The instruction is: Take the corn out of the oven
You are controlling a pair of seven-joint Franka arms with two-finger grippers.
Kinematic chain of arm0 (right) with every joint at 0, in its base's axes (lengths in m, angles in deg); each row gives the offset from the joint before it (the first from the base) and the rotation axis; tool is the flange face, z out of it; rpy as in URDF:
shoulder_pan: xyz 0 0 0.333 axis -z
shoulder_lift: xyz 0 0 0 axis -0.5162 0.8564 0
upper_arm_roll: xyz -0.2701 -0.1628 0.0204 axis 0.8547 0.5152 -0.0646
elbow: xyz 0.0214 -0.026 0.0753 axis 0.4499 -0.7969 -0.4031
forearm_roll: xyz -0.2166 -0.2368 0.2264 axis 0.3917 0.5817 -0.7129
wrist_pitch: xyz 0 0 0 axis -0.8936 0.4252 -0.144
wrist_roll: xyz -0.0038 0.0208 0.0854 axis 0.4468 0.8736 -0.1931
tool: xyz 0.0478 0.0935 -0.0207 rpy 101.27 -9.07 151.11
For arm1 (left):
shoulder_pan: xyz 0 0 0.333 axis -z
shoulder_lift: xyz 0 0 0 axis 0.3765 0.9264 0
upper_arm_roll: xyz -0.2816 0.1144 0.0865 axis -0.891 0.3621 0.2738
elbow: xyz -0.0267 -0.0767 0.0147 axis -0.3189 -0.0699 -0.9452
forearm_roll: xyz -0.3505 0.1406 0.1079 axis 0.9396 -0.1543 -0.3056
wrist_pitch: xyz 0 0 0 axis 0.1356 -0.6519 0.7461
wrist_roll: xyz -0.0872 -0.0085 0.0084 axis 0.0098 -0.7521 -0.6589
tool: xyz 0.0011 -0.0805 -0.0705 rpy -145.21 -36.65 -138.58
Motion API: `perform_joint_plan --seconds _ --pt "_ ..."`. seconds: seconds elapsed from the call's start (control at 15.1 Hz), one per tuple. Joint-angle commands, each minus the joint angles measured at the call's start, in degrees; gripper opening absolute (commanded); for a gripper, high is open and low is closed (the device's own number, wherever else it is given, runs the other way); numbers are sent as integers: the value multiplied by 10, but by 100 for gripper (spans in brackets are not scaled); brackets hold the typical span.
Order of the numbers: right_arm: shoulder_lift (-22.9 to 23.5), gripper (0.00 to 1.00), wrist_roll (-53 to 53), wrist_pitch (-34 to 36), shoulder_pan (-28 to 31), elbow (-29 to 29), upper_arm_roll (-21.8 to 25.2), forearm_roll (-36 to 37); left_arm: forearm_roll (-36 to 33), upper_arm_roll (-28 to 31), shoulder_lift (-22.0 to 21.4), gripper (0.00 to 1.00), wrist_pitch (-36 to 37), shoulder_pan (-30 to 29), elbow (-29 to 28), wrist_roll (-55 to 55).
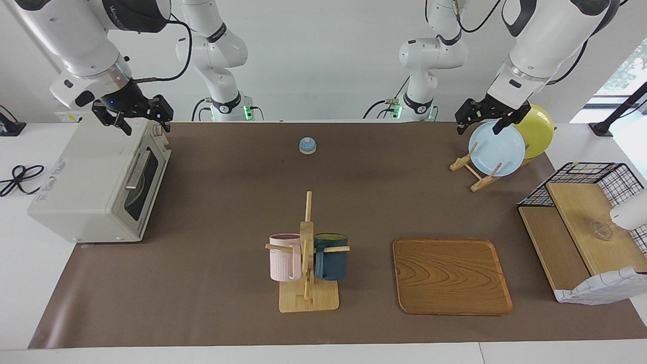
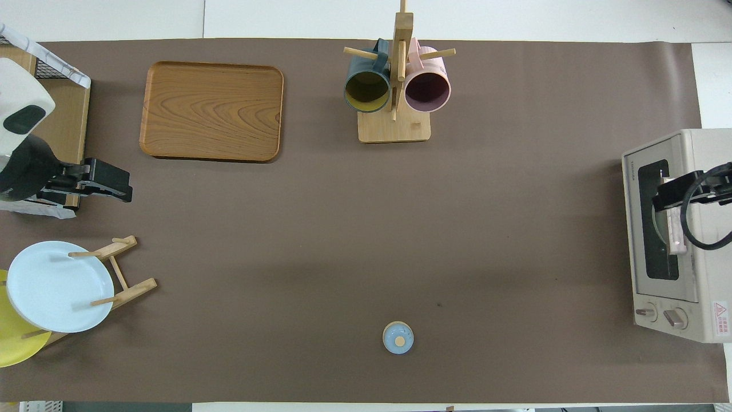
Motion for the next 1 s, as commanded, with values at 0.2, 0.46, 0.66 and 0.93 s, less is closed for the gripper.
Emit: perform_joint_plan --seconds 0.2,0.46,0.66,0.93 --pt "-77 0 -11 -132 8 -162 -2 -4 -9 2 -10 100 6 0 -7 2" --pt "-80 0 5 -172 55 -198 1 20 -9 2 -10 100 7 2 -7 2" --pt "-80 0 102 -178 59 -216 0 20 -9 2 -10 100 6 1 -7 2" --pt "-61 0 69 -215 64 -225 1 52 -9 2 -10 100 7 5 -7 1"
